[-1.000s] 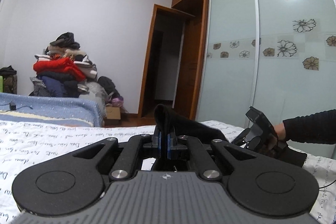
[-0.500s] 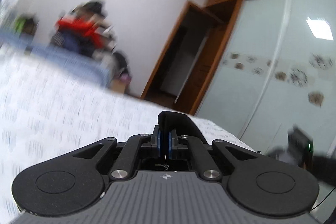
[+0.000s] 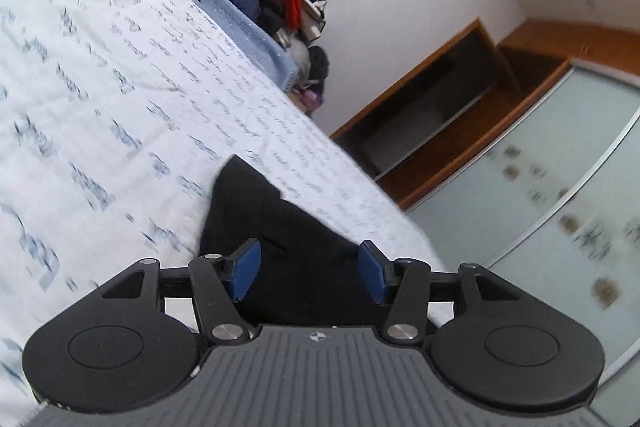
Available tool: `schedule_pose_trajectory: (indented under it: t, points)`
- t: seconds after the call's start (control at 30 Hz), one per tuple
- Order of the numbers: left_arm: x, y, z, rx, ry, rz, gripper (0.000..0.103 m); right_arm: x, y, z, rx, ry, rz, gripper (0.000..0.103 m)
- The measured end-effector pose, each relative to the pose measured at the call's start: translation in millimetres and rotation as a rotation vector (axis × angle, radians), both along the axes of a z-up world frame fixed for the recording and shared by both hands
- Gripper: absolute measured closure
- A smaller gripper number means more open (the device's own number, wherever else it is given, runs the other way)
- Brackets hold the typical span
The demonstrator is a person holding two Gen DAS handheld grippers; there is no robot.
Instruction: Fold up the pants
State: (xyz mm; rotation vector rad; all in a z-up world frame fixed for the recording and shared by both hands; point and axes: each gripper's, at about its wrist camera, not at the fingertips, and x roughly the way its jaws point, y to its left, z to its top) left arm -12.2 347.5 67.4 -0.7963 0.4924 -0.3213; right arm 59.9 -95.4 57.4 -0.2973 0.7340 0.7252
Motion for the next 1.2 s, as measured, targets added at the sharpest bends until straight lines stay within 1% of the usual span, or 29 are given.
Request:
schedule_pose_trajectory:
  t: [0.03,0.17,0.27,0.3,0.37,0.47,0.5,0.53,0.57,0.6,0.63,0.67,0.7,0.73,0.77,0.8,0.83,0.87,0.9,1.0,1.03,1.07,1.1,1.13,1.17,1.2]
  points:
    - [-2.6,-3.3,-2.6,-0.028,0.001,-0.005,0.047,0.7,0.1,0.4,0.005,0.0,-0.005,0.091]
    - [3.1,-19.8,-17.1,-0.165,0.07,-0.002,0.047,-0.6,-0.2,5.3,0.011,-0.02,-0.007,0.091]
    - [14.7,-28.1,-31.0,-0.223,0.148,0.019,0.047,-1.7,-1.0,10.3,0.019,-0.034,-0.004,0.091]
    - [18.4,-31.5,-32.6,-0.225,0.162,0.026,0.047,-3.0,-1.2,12.0,0.02,-0.043,-0.004,0.091]
    - [24.5,-36.6,-33.4,-0.21,0.155,0.021,0.047,-5.2,-1.1,13.1,0.017,-0.046,0.005,0.091]
    - [35.0,-45.7,-33.1,-0.154,0.158,0.008,0.047,-8.4,0.6,9.2,-0.008,-0.042,0.016,0.091]
    - [40.0,-48.0,-36.4,-0.121,0.187,0.012,0.047,-9.7,1.5,6.0,-0.021,-0.039,0.02,0.091]
    - [45.1,-49.5,-43.1,-0.086,0.242,0.027,0.047,-11.0,2.6,1.9,-0.036,-0.034,0.025,0.091]
    - [51.6,-51.1,-52.0,-0.058,0.307,0.033,0.055,-12.1,3.8,-4.6,-0.058,-0.023,0.03,0.091]
    - [55.9,-52.0,-61.0,-0.052,0.339,0.027,0.059,-14.1,5.0,-10.7,-0.073,-0.027,0.03,0.091]
    - [56.2,-50.7,-66.0,-0.06,0.331,0.032,0.063,-17.5,3.8,-14.1,-0.063,-0.048,0.026,0.091]
    - [55.6,-48.3,-68.4,-0.077,0.327,0.033,0.063,-19.4,2.6,-14.8,-0.052,-0.056,0.016,0.091]
    - [54.6,-46.4,-68.9,-0.09,0.325,0.034,0.063,-19.7,0.8,-13.8,-0.038,-0.051,-0.001,0.088]
    - [53.1,-45.3,-68.9,-0.093,0.32,0.034,0.063,-19.4,-2.2,-11.3,-0.02,-0.037,-0.022,0.081]
    - [50.4,-45.4,-66.9,-0.087,0.311,0.03,0.063,-19.5,-7.8,-7.3,0.008,-0.013,-0.051,0.076]
    - [47.9,-47.0,-62.8,-0.071,0.3,0.017,0.063,-20.2,-15.6,-2.8,0.05,0.014,-0.071,0.063]
    - [44.3,-49.4,-56.2,-0.049,0.28,0.004,0.058,-20.8,-28.2,1.5,0.106,0.042,-0.09,0.043]
    - [40.3,-52.5,-48.4,-0.027,0.251,-0.016,0.052,-21.7,-44.7,8.1,0.178,0.072,-0.125,0.032]
    - [36.7,-57.8,-38.2,-0.012,0.217,-0.039,0.051,-22.0,-62.4,13.2,0.242,0.095,-0.171,0.017]
    - [23.2,-73.2,-13.3,0.019,0.121,-0.095,0.048,-17.3,-133.9,28.1,0.452,0.155,-0.355,0.015]
    - [20.5,-81.2,-6.7,0.04,0.094,-0.105,0.046,-13.8,-161.0,30.9,0.528,0.172,-0.431,0.015]
    - [20.6,-92.3,-1.1,0.073,0.07,-0.113,0.043,-9.4,-194.0,32.8,0.624,0.188,-0.534,0.015]
    - [21.3,-105.2,3.2,0.124,0.052,-0.119,0.042,-5.3,-221.8,33.9,0.701,0.201,-0.627,0.015]
    - [22.9,-119.9,6.4,0.191,0.04,-0.121,0.042,-1.5,-249.2,33.2,0.779,0.208,-0.718,0.015]
    - [24.5,-135.6,8.4,0.264,0.034,-0.124,0.042,2.6,-279.9,31.7,0.865,0.208,-0.812,0.015]
    - [25.7,-154.1,10.6,0.352,0.027,-0.122,0.042,6.5,-302.3,30.0,0.93,0.213,-0.88,0.015]
